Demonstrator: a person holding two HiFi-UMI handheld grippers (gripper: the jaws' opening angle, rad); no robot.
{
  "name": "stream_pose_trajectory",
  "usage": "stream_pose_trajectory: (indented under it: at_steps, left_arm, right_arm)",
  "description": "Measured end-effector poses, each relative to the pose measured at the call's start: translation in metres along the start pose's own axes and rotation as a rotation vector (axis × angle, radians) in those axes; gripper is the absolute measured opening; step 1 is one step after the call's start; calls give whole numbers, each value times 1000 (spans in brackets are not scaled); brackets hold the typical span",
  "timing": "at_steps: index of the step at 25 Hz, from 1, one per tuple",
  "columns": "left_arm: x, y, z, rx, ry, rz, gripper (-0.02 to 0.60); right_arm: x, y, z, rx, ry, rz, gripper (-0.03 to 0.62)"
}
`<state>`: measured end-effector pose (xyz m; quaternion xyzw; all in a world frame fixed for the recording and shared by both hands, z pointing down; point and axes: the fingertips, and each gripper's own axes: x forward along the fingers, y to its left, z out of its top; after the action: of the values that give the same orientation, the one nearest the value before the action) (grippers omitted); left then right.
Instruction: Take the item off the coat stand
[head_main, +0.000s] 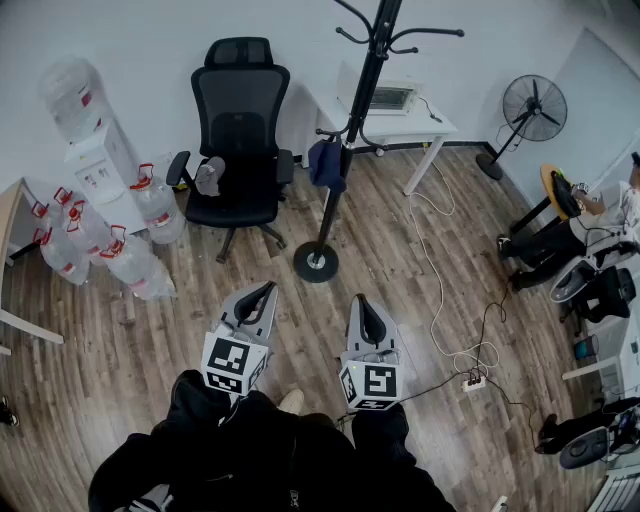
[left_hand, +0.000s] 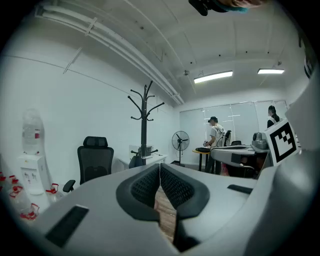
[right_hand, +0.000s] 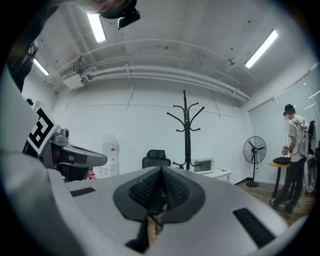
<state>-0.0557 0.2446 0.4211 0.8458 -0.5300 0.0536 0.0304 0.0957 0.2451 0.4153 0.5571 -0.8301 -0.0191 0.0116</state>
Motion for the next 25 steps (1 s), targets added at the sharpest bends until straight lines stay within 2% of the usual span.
stream_pose_trajectory:
  at_steps: [10, 25]
  left_arm:
    - [-1, -2, -1, 0, 4, 0, 25]
    - [1, -12, 4, 15, -7, 17, 25]
  right_arm:
    - [-3, -2, 2, 25, -14, -3, 17]
    - [-8, -13, 4, 5, -34, 8, 17]
